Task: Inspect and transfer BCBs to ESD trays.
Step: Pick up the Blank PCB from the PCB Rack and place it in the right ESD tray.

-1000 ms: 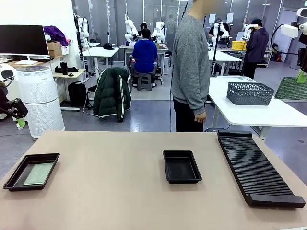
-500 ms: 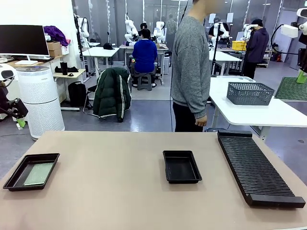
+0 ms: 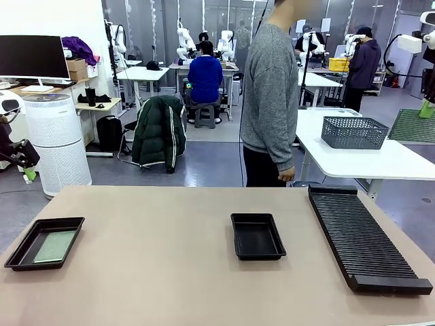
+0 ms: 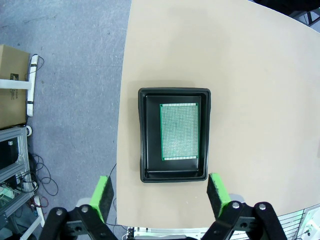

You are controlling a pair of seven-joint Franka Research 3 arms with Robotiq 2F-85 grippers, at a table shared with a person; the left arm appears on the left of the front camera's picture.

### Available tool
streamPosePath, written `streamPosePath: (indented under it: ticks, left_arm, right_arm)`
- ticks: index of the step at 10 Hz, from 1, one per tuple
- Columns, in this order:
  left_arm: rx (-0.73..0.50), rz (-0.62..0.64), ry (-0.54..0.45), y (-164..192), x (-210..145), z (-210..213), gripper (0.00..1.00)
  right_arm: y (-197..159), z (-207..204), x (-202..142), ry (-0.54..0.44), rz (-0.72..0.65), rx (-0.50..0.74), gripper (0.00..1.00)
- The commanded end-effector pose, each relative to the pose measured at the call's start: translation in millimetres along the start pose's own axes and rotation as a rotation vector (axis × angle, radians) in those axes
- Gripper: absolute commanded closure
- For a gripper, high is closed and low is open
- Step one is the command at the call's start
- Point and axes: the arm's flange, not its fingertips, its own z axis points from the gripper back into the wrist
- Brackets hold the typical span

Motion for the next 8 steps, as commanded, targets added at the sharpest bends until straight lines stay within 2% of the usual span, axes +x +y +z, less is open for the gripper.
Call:
streamPosePath:
  ticks: [1,3,8]
  left_arm:
    - [0.001,-0.002,-0.012,0.7,-1.7,-2.8,0.0]
    - [0.001,-0.002,-0.012,0.7,-1.7,-2.8,0.0]
    - [0.001,-0.002,-0.012,0.7,-1.7,-2.8,0.0]
  right_arm:
    - [8.8,-17.2,27.3,-0.093,-0.137,0.023,0.98]
    - [19.8,-35.8,63.2,-0.187,-0.293,0.08,0.98]
    - [53.1,-107.5,165.3,-0.256,-0.737,0.207,0.98]
